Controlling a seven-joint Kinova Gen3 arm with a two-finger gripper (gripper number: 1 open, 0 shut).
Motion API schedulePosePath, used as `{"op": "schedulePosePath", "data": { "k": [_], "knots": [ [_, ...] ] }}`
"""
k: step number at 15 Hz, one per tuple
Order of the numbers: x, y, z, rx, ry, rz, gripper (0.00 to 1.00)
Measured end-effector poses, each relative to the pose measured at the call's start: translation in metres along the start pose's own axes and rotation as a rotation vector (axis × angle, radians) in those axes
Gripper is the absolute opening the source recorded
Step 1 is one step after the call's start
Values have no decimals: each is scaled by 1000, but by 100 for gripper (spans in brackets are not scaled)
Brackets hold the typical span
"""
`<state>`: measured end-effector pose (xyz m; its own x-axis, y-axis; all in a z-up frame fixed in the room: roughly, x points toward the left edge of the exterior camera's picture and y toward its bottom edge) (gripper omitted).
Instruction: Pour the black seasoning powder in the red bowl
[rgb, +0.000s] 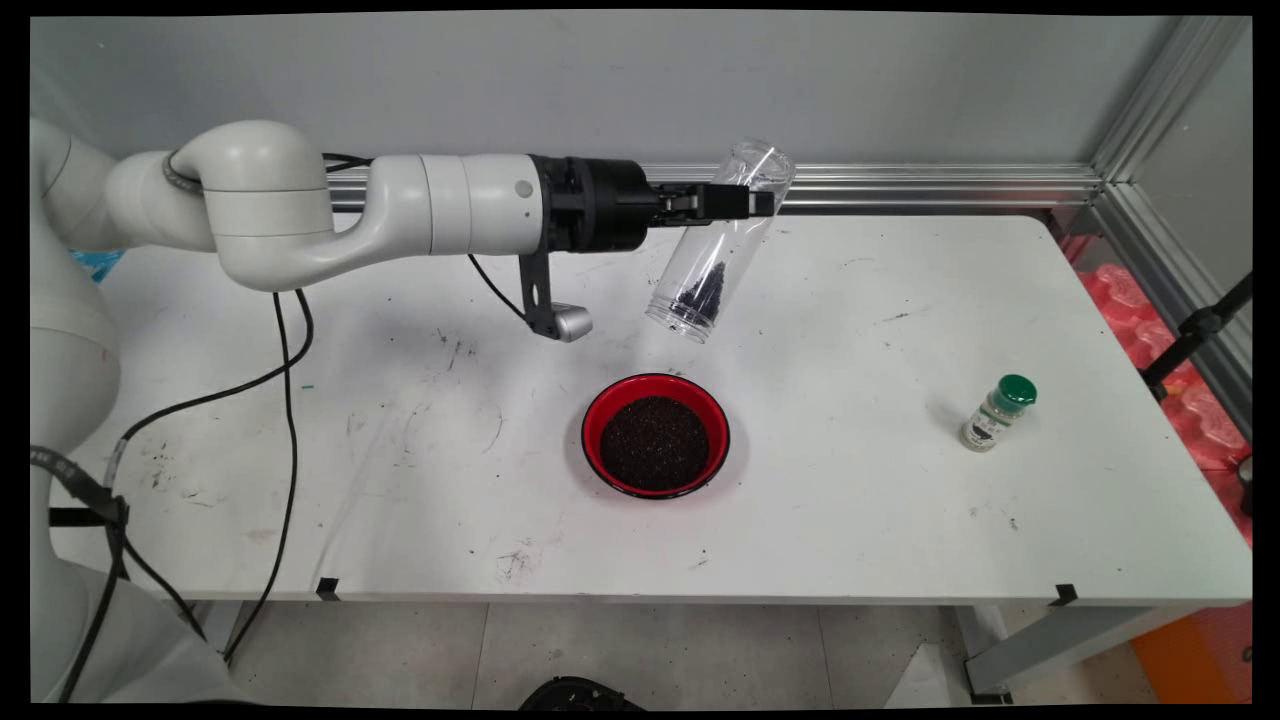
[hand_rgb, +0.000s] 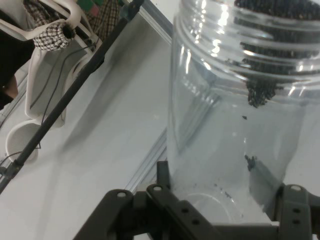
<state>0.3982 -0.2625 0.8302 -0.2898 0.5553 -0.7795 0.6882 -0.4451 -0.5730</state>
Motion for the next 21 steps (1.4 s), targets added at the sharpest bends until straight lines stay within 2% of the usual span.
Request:
{"op": "schedulePosePath", "data": {
  "k": [10, 15, 21],
  "knots": [
    [-1, 2, -1, -11, 7, -38, 0],
    [-2, 4, -2, -30, 15, -107, 0],
    [-8, 9, -1, -72, 26, -222, 0]
  ]
}}
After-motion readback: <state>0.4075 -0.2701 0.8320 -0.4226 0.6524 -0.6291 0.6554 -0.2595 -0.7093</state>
